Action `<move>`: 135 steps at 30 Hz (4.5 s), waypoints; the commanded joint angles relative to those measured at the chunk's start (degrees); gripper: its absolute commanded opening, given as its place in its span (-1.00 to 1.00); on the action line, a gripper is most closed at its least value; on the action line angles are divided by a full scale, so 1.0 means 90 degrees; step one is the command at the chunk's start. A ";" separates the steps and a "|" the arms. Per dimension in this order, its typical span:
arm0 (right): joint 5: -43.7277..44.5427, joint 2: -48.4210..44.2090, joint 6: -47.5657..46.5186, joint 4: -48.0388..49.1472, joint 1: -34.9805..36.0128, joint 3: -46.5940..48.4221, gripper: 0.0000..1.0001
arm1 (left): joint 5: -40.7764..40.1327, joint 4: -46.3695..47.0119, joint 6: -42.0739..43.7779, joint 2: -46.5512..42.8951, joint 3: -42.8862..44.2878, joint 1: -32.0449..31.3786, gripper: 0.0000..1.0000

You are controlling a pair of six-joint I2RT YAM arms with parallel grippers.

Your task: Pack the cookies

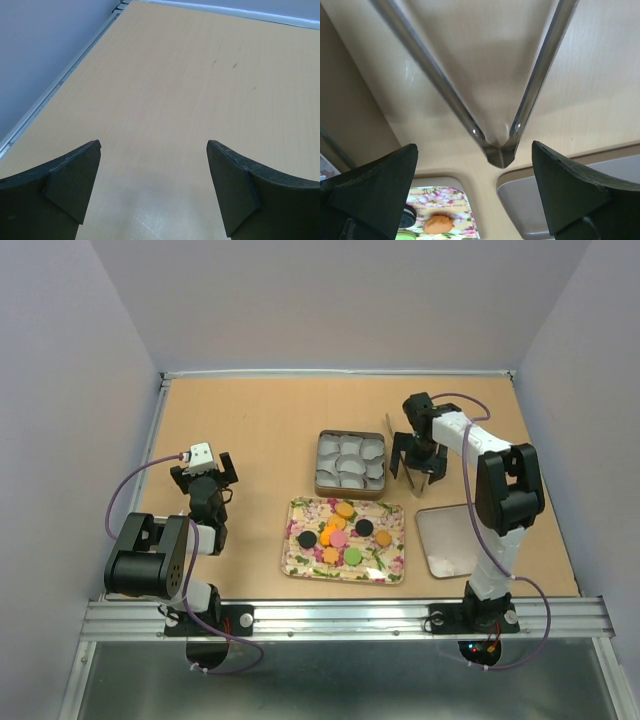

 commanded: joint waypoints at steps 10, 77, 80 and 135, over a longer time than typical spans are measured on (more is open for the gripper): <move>-0.0790 0.0530 -0.0245 0.1100 -0.0673 0.0046 1.00 | -0.0006 0.1812 0.0117 -0.0059 -0.0040 0.0029 0.97; -0.3075 -0.4723 0.1863 -0.2913 0.2246 -0.0324 -0.99 | -0.0006 0.1803 0.0117 -0.0059 -0.0030 0.0029 0.97; -0.2969 -0.4714 0.2272 -0.2913 0.2869 -0.0676 -0.99 | -0.0112 0.1880 0.0194 -0.0079 -0.0030 0.0020 0.97; -0.1679 -0.3591 0.0605 -0.2483 0.3683 -0.1233 -0.16 | 0.3255 -1.0727 -0.3086 -0.4571 0.3564 0.0606 0.97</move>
